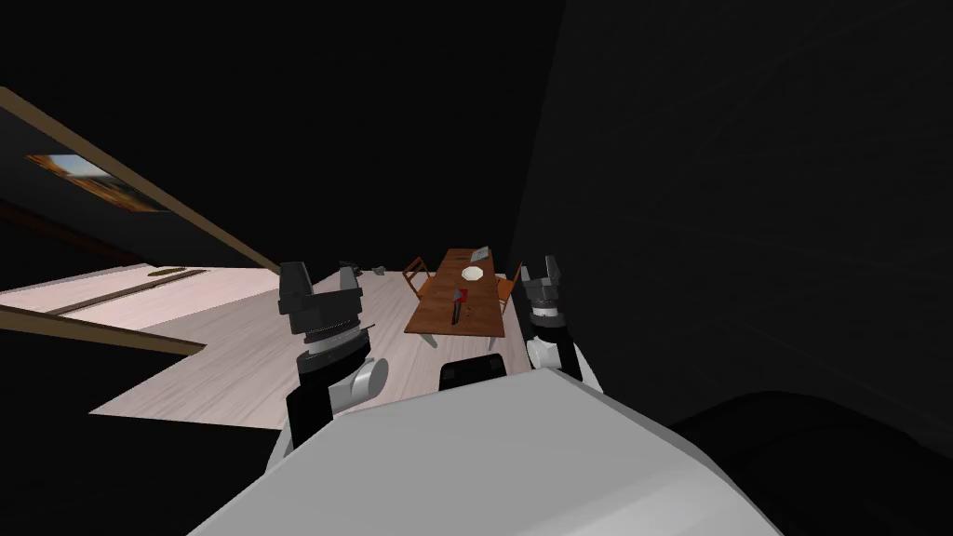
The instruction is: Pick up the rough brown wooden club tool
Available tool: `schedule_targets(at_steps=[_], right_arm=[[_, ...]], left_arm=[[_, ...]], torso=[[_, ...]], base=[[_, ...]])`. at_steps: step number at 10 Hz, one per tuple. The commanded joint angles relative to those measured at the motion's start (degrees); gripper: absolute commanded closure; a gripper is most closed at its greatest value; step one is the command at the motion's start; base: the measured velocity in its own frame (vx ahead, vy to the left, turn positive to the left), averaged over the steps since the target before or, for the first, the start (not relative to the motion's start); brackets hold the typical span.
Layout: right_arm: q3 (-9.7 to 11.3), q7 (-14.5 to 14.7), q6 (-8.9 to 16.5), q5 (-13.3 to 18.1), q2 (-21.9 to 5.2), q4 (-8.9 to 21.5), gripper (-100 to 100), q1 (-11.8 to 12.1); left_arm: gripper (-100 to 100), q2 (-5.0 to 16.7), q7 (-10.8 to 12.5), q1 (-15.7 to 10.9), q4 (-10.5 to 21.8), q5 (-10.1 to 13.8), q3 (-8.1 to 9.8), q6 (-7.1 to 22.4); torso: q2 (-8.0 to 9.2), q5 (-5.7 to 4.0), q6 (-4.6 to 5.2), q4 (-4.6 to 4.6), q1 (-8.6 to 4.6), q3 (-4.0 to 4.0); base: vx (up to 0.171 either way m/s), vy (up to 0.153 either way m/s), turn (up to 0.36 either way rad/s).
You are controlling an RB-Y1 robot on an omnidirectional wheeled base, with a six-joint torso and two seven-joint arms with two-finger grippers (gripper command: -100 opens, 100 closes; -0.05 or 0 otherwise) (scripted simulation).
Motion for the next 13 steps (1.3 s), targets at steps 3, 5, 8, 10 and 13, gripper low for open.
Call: schedule_targets(at_steps=[3, 5, 8, 10, 13], right_arm=[[-1.70, -4.39, 2.31, -4.93, -1.99, 4.49, -100, -1.47], [-2.93, -7.34, 4.03, -8.24, -2.84, 7.67, -100, -2.48], [-4.45, -10.84, 6.20, -12.18, -3.74, 11.64, -100, -3.69], [-6.24, -14.46, 8.80, -15.88, -4.75, 16.01, -100, -5.09], [-8.27, -18.84, 11.75, -20.60, -5.84, 20.45, -100, -6.62]], left_arm=[[0, 0.00, 0.00, -0.01, 0.00, 0.00, -0.01, 0.00], [0, 0.00, 0.00, -0.01, 0.00, 0.00, -0.01, 0.00], [0, 0.00, 0.00, 0.00, 0.00, 0.00, 0.00, 0.00], [0, 0.00, 0.00, -0.01, 0.00, 0.00, 0.00, 0.00], [0, 0.00, 0.00, 0.00, 0.00, 0.00, 0.00, 0.00]], torso=[[0.07, 0.02, -0.02, 0.01, 0.09, 0.04], [0.09, 0.03, -0.01, 0.02, 0.14, 0.05], [0.06, 0.02, 0.01, 0.01, 0.07, 0.04], [0.03, 0.02, -0.02, 0.01, 0.09, 0.01], [0.04, 0.02, 0.00, 0.01, 0.07, 0.02]], base=[[-0.025, 0.029, 0.176], [-0.023, 0.040, 0.176], [-0.016, 0.027, 0.145], [-0.014, 0.039, 0.296], [-0.008, 0.029, 0.178]])
